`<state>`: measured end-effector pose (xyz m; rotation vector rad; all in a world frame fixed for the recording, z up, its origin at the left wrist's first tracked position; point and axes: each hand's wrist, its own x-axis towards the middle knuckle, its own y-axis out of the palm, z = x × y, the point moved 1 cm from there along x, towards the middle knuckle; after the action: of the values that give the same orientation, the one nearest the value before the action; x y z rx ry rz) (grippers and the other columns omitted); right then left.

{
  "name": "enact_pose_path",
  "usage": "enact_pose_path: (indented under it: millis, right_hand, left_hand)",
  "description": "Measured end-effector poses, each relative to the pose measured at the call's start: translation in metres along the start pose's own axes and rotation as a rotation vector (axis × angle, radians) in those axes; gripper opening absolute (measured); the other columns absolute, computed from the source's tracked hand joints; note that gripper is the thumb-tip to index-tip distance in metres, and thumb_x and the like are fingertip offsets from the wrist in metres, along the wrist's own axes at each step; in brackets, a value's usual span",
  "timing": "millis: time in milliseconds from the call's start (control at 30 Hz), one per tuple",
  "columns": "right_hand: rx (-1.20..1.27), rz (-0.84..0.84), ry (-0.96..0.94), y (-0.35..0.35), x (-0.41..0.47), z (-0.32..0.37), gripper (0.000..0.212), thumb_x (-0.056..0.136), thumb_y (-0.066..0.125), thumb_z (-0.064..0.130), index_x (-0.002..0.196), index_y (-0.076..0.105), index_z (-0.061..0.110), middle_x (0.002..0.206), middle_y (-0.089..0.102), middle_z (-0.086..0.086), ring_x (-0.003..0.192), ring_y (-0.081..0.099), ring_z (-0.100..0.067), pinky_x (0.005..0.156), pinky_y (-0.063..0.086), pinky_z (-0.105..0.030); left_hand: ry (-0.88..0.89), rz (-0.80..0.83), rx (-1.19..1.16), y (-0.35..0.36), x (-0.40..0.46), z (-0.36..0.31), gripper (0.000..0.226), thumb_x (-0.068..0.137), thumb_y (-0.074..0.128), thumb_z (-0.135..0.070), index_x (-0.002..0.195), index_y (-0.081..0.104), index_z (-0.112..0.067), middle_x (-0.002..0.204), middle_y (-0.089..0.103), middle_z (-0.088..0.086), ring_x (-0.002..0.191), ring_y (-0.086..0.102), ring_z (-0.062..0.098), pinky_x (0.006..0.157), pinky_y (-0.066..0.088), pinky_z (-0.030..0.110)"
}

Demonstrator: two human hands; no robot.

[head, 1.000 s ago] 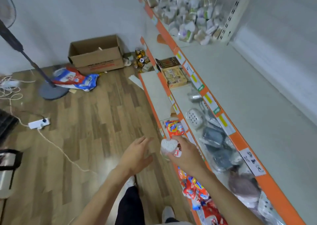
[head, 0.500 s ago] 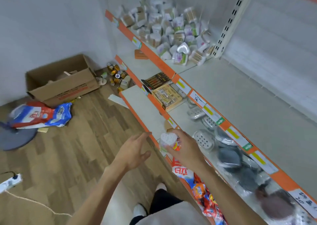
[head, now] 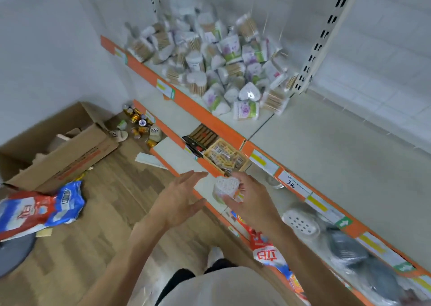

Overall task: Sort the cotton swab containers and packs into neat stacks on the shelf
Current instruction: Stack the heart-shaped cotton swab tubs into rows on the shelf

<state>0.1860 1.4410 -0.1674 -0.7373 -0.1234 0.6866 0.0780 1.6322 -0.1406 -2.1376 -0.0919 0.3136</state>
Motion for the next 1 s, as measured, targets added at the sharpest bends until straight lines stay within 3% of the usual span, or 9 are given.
enact_pose_path:
  millis: [100,267,333,433,667,867,1000]
  right_hand:
    - [-0.009,-0.043,0.001,-0.012,0.023,0.017,0.057,0.085,0.073,0.049,0.134,0.048,0.034,0.128,0.058,0.015,0.113,0.057,-0.005,0.088,0.054,-0.019]
    - [-0.012,-0.220,0.020,-0.035,0.051,0.038,0.060,0.081,0.070,0.059,0.131,0.050,0.035,0.123,0.063,0.014,0.107,0.062,-0.005,0.090,0.057,-0.033]
    - [-0.027,-0.307,0.054,-0.042,0.059,0.045,0.059,0.080,0.074,0.056,0.130,0.053,0.032,0.120,0.063,0.013,0.101,0.063,-0.004,0.086,0.058,-0.031]
    - [-0.029,-0.440,0.130,-0.056,0.064,0.056,0.063,0.080,0.079,0.052,0.132,0.056,0.026,0.123,0.065,0.010,0.099,0.064,-0.002,0.086,0.057,-0.025]
    - [0.004,-0.714,0.334,-0.092,0.058,0.058,0.062,0.077,0.080,0.053,0.129,0.059,0.027,0.118,0.067,0.009,0.096,0.066,-0.002,0.086,0.057,-0.025]
    - [-0.055,-0.821,0.419,-0.129,0.052,0.035,0.063,0.076,0.083,0.044,0.130,0.059,0.021,0.118,0.066,0.006,0.095,0.066,-0.006,0.087,0.057,-0.025]
    - [-0.078,-0.833,0.425,-0.151,0.060,0.015,0.063,0.077,0.082,0.042,0.131,0.058,0.019,0.119,0.066,0.003,0.096,0.065,-0.007,0.088,0.056,-0.025]
  left_hand:
    - [0.074,-0.032,-0.023,-0.029,0.031,-0.002,0.065,0.094,0.065,-0.031,0.151,0.033,-0.034,0.156,0.039,-0.003,0.148,0.027,0.015,0.113,0.033,0.036]
    - [0.297,-0.035,-0.052,-0.066,0.086,-0.008,0.065,0.089,0.073,-0.025,0.147,0.044,-0.031,0.147,0.049,-0.008,0.138,0.039,0.011,0.108,0.038,0.030]
    - [0.417,-0.018,-0.066,-0.077,0.112,-0.009,0.063,0.087,0.074,-0.023,0.144,0.048,-0.028,0.141,0.051,-0.014,0.135,0.040,0.007,0.106,0.039,0.026]
    - [0.542,0.061,-0.079,-0.089,0.148,-0.018,0.063,0.090,0.072,-0.026,0.147,0.045,-0.030,0.138,0.041,-0.023,0.139,0.031,-0.001,0.109,0.026,0.019]
    - [0.844,0.219,-0.026,-0.091,0.218,-0.077,0.066,0.088,0.074,-0.025,0.147,0.045,-0.027,0.147,0.050,-0.007,0.138,0.040,0.009,0.113,0.033,0.027]
    - [0.968,0.227,0.008,-0.079,0.250,-0.131,0.065,0.087,0.073,-0.021,0.147,0.047,-0.022,0.146,0.051,-0.004,0.136,0.043,0.012,0.109,0.025,0.017]
    - [0.968,0.235,0.026,-0.065,0.266,-0.154,0.064,0.088,0.071,-0.020,0.147,0.046,-0.022,0.146,0.051,-0.002,0.136,0.044,0.016,0.110,0.032,0.026]
